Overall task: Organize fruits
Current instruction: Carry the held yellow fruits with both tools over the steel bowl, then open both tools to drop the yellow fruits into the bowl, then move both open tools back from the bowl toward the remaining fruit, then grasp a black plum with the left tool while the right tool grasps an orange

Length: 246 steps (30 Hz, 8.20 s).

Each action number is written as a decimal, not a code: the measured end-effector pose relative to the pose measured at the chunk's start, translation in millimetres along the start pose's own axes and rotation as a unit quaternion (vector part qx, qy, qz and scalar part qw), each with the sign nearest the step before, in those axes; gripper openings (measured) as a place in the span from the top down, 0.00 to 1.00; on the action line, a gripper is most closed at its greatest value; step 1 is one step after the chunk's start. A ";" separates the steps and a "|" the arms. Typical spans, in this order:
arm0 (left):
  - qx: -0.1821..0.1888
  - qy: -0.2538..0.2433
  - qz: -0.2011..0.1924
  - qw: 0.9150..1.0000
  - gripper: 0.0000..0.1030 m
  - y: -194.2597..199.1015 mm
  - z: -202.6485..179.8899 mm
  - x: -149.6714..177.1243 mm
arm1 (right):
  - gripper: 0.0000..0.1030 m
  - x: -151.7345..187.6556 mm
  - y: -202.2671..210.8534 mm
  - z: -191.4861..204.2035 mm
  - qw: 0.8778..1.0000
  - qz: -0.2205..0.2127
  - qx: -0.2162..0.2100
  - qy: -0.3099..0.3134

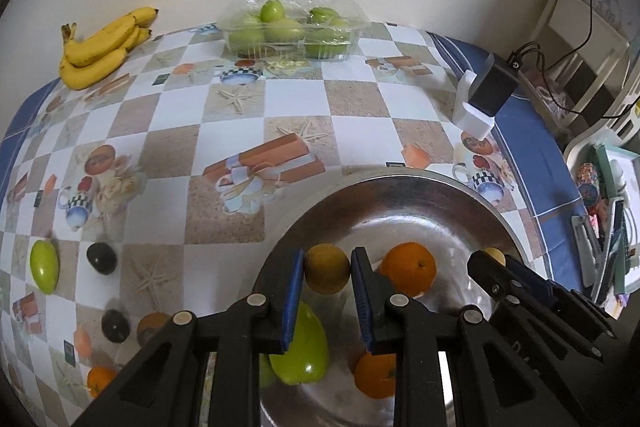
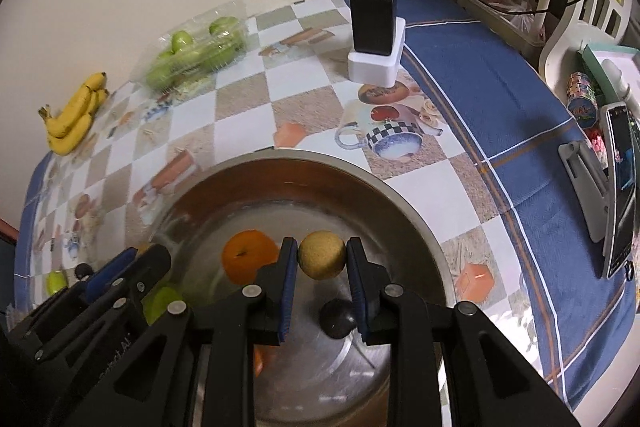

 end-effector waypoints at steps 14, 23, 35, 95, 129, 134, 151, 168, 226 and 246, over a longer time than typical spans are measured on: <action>0.003 0.005 0.024 1.000 0.74 -25.1 -1.3 2.1 | 0.75 -0.2 -24.3 -7.0 1.000 0.018 0.015 -0.010; -0.001 0.005 0.036 0.999 0.74 -32.7 -1.3 7.5 | 0.74 2.9 -30.4 -8.1 0.999 0.029 0.015 -0.016; -0.001 0.008 0.043 0.999 0.73 -31.5 -3.3 8.9 | 0.68 3.1 -25.9 -9.8 0.999 0.035 0.017 -0.021; -0.172 0.248 -0.013 0.953 0.00 42.1 220.3 22.5 | 0.11 10.8 -13.0 86.6 0.994 0.038 -0.028 0.098; -0.168 0.192 -0.037 0.966 0.00 79.3 238.7 34.2 | 0.04 33.4 24.2 135.3 0.991 0.008 -0.060 0.118; -0.170 0.204 -0.047 0.963 0.00 90.6 253.0 39.6 | 0.04 44.8 27.2 151.7 0.988 0.012 -0.064 0.139; -0.154 0.224 -0.056 0.961 0.00 110.3 287.2 51.6 | 0.04 69.2 38.9 210.5 0.981 0.012 -0.105 0.166; -0.138 0.246 -0.035 0.959 0.00 99.1 300.5 60.0 | 0.05 88.1 22.9 241.0 0.973 0.039 -0.114 0.197; -0.087 0.312 0.036 0.945 0.03 68.3 309.7 88.4 | 0.63 131.9 3.0 288.6 0.952 0.115 -0.159 0.237; -0.038 0.279 0.027 0.959 0.20 53.4 262.6 55.9 | 0.63 52.3 27.9 189.6 0.983 0.038 -0.154 0.093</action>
Point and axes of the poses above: each gripper's, at about its wrist camera, not at the fingertips, and y roughly against the way its jaws point, z to its left, x to its underside, the point moved 8 cm from there along -y, roughly the way its jaws point, and after that the axes turned 5 degrees about y, right-handed, at the moved point
